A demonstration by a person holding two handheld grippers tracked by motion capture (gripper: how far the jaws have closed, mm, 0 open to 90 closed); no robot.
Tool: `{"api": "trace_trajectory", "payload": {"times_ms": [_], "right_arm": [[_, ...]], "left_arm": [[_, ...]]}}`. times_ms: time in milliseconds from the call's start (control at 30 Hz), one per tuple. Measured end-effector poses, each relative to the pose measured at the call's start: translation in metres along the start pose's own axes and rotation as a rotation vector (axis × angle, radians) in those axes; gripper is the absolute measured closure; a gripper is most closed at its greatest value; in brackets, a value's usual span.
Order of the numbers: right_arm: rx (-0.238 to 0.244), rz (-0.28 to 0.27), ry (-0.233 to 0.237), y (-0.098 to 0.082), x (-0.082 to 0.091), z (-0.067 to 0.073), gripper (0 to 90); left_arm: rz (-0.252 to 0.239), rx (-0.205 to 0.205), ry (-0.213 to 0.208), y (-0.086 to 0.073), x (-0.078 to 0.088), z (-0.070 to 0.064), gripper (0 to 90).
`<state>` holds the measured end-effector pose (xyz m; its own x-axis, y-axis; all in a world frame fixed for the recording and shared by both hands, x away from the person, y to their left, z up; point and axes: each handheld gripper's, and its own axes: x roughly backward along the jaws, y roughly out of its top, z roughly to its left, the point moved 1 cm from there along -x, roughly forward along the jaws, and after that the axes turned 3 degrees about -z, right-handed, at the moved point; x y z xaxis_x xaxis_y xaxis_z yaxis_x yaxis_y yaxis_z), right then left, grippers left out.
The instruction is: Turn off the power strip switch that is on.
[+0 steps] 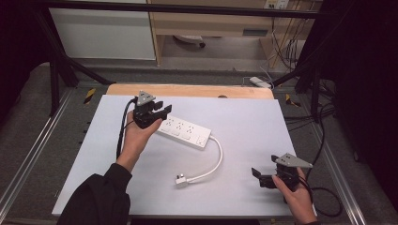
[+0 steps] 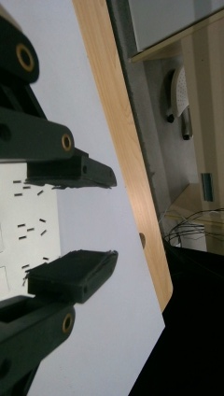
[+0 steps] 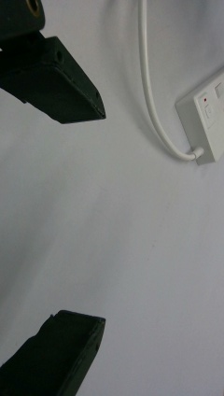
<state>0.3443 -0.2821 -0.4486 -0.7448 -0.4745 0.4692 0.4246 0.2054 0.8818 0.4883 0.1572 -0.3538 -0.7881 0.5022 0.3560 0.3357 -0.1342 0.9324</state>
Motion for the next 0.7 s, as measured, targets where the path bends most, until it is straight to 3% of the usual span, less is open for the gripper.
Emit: {"api": "trace_trajectory", "payload": {"times_ms": [167,367,700], "right_arm": [[0.002,0.0,0.002,0.0,0.0,0.0,3.2],[0.004,-0.001,0.002,0.0,-0.001,0.0,3.2],[0.004,0.0,0.001,0.0,0.0,-0.001,3.2]], "left_arm": [[0.014,0.004,-0.016,-0.003,-0.004,0.003,68.5],[0.025,0.017,-0.005,-0.006,-0.007,0.009,77.6],[0.042,0.005,-0.011,-0.017,-0.013,0.013,86.9]]}}
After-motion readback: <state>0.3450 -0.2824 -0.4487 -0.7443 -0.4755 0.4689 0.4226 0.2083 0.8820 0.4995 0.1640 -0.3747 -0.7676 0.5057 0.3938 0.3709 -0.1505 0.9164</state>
